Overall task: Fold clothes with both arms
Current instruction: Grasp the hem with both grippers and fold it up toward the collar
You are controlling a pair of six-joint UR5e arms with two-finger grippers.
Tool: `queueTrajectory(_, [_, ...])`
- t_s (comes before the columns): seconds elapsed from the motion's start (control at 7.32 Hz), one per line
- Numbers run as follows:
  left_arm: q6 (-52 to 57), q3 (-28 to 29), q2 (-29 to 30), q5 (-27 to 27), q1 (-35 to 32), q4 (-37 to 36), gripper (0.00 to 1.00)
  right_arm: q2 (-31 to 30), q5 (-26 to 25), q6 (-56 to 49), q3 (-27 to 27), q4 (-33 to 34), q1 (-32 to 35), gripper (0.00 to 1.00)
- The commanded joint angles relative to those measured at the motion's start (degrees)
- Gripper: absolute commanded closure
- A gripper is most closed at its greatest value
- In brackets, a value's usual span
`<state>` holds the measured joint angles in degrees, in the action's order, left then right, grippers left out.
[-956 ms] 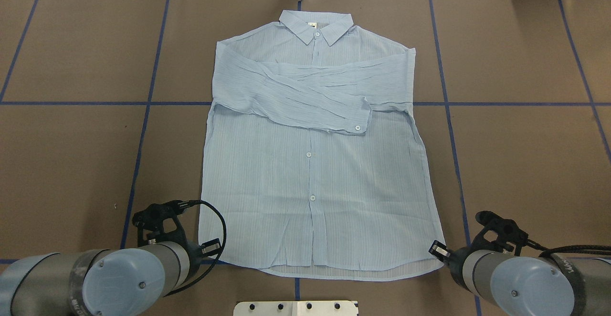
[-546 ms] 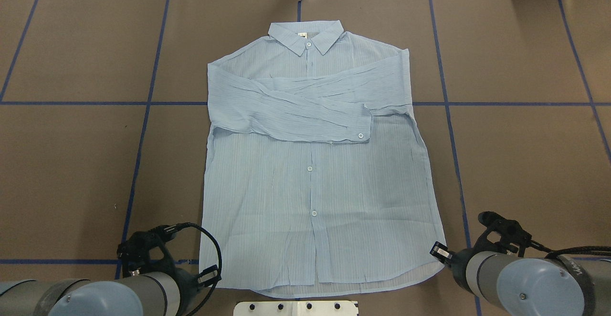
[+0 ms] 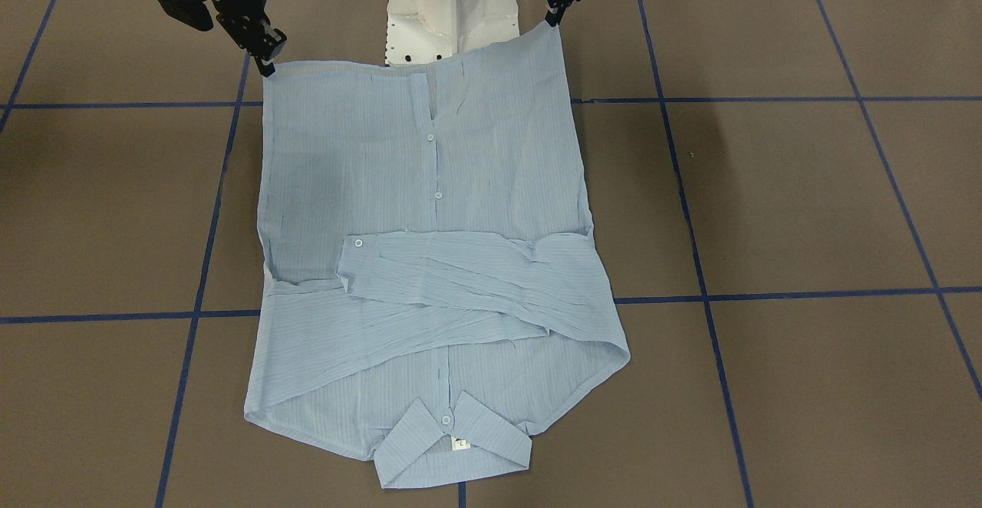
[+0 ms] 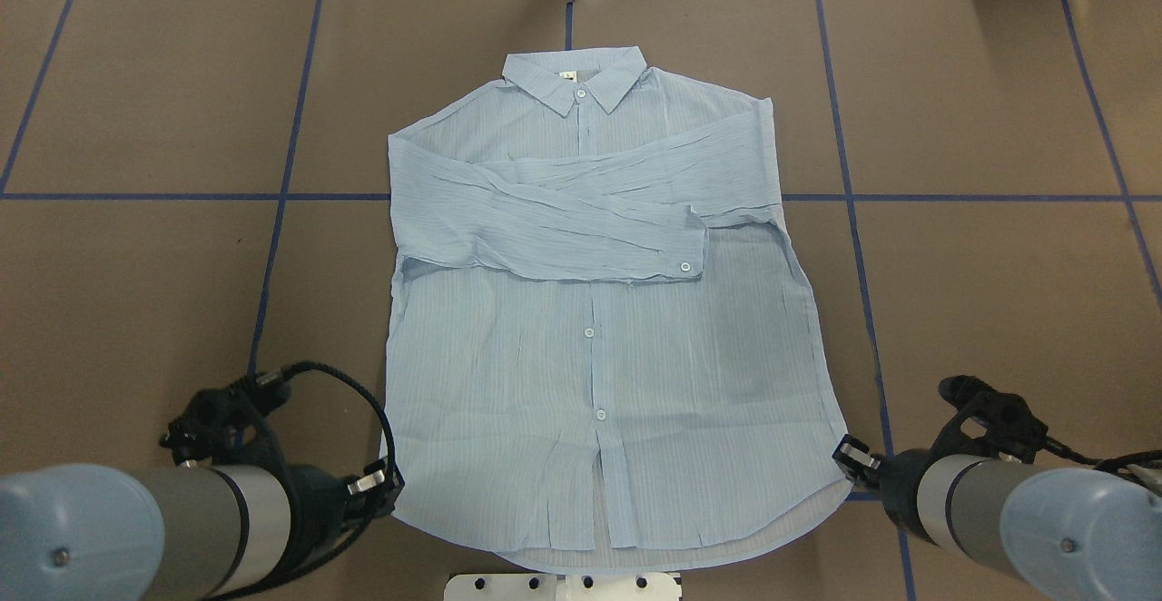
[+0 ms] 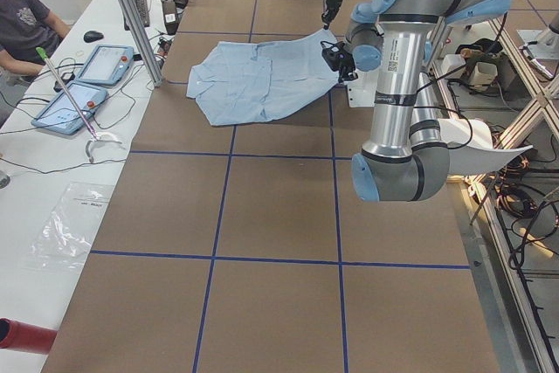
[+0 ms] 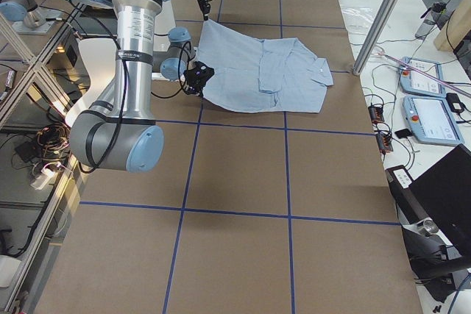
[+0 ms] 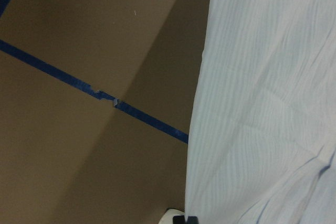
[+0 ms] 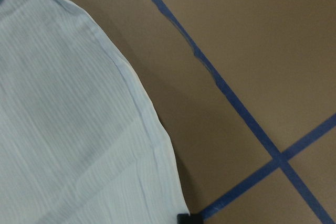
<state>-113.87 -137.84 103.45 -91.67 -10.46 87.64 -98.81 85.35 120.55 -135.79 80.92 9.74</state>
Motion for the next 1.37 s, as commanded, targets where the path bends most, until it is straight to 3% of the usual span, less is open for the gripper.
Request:
queueTrajectory(0.0, [7.48, 2.55, 3.15, -1.49, -9.80, -0.18, 1.00, 1.68, 2.25, -3.97, -1.76, -0.06, 9.02, 1.00])
queueTrajectory(0.27, [11.73, 9.66, 7.96, -6.22, -17.90, -0.10, 1.00, 7.29, 8.66, -10.74, 2.44, 0.29, 20.09, 1.00])
queueTrajectory(0.55, [17.60, 15.91, 10.44, -6.33, -23.27, 0.69, 1.00, 14.05, 11.06, -14.18, 11.21, 0.38, 26.45, 1.00])
queueTrajectory(1.23, [19.30, 43.57, 16.76, -6.24, -30.84, 24.39, 1.00, 38.56, 10.98, -23.31, 43.00, -0.24, 35.51, 1.00])
